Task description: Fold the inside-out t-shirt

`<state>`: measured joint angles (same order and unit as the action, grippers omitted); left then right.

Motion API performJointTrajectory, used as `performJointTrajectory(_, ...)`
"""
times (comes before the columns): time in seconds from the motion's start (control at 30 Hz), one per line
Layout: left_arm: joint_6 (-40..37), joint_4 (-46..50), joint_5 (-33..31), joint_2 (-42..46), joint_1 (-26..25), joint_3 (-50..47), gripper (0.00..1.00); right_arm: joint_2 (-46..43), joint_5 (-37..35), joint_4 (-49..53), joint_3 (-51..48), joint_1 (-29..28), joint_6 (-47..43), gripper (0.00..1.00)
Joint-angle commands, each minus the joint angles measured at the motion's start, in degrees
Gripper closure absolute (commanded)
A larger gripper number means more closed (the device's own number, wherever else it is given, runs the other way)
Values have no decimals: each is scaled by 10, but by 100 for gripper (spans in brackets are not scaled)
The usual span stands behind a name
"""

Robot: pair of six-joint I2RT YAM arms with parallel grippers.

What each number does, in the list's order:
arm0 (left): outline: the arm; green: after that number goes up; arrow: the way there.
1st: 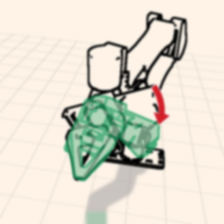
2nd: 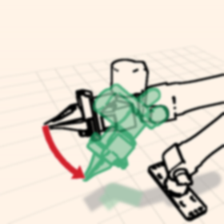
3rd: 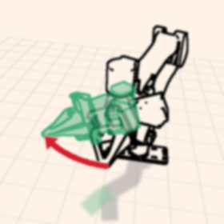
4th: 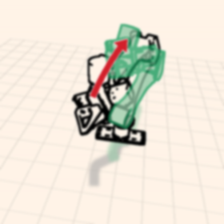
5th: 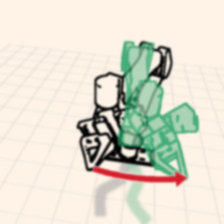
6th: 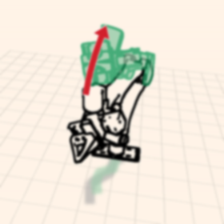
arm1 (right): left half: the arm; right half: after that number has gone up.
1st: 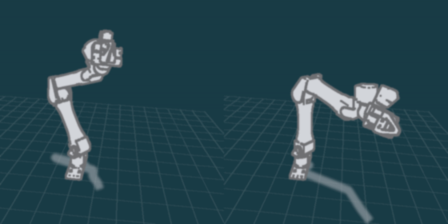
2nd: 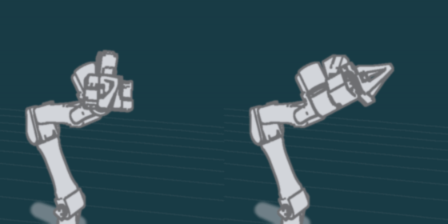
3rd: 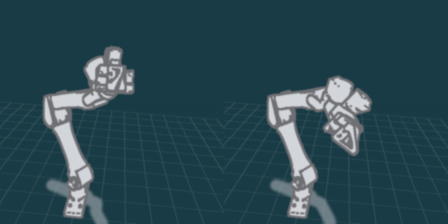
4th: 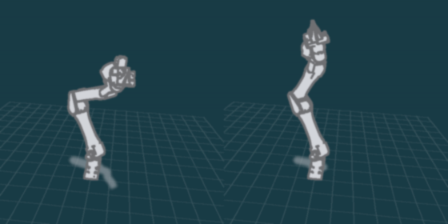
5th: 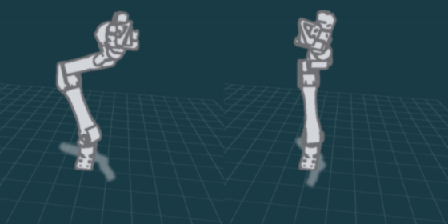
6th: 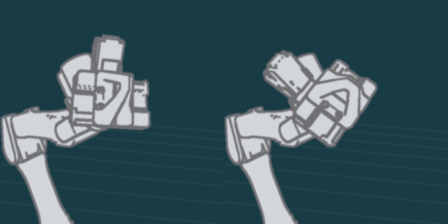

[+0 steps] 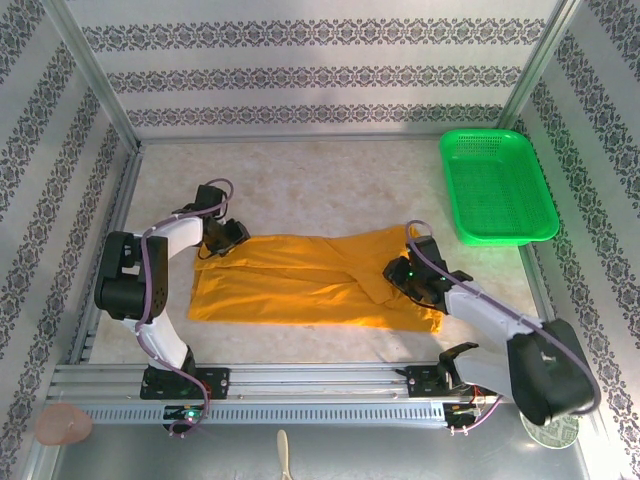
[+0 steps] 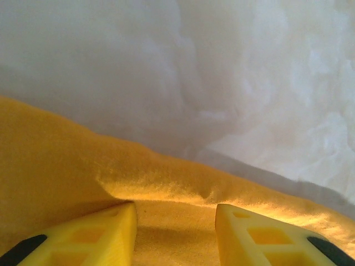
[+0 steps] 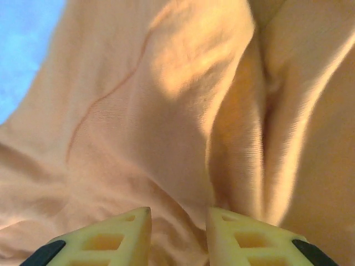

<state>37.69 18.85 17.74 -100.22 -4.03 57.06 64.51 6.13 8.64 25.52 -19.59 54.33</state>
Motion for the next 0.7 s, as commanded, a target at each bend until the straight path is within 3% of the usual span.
performJointTrajectory(0.0, -21, 26, -13, 23, 9, 21, 58, -33, 32, 25, 30, 6, -35, 67)
performJointTrajectory(0.17, 3, 3, 17, 75, 7, 4, 57, -6, 109, -37, 19, -7, -9, 70)
performJointTrajectory(0.4, 4, -10, 6, 78, 11, -38, 56, 69, 114, -146, -26, -58, 51, 74)
performJointTrajectory(0.67, 8, -44, -19, 81, 41, -110, 56, 36, 60, -140, -132, -4, 135, 74)
